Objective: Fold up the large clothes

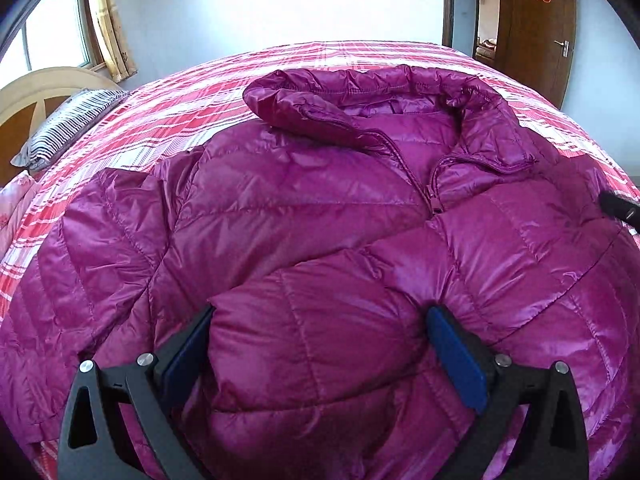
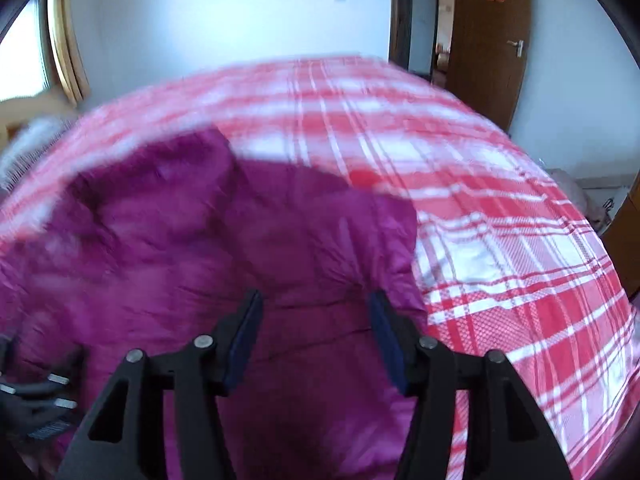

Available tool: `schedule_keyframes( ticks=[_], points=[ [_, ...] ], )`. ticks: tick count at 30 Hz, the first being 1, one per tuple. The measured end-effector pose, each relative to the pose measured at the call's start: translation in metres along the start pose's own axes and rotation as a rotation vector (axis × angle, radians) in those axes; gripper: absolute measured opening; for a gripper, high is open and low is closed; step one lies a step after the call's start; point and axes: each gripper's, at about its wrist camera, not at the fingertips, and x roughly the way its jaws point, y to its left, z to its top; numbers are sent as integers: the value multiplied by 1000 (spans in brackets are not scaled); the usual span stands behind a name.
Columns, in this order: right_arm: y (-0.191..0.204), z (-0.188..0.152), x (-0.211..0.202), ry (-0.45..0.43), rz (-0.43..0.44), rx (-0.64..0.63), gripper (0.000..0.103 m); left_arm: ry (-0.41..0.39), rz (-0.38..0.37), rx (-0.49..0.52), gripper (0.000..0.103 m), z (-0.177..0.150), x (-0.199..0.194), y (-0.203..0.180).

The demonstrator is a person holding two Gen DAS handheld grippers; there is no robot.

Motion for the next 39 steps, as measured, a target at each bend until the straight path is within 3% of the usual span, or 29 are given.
schedule_keyframes(
  ticks=[3, 5, 9, 12, 21, 31, 34, 39],
  points=[
    [23, -4, -18, -31, 54, -47, 60, -4, 6, 4, 102, -1, -2, 0],
    [32, -9, -14, -7, 100, -48, 60, -4, 6, 4, 102, -1, -2, 0],
    [40, -31, 13, 59, 110, -72, 60, -4, 2, 1, 102, -1, -1, 0],
    [36, -36, 18, 59, 113, -59, 60, -2, -2, -2, 102, -1, -1, 1],
    [54, -41, 28, 74, 0, -144, 63, 0, -3, -4, 102, -1, -1, 1],
    [61, -45, 30, 69, -37, -167, 65, 13, -33, -23, 102, 0, -1, 6],
    [62, -48, 29, 63, -40, -166, 65, 11, -45, -36, 102, -4, -19, 20],
    [58, -49, 27, 55, -25, -151, 66, -89, -14, -90, 102, -39, -100, 75]
  ],
)
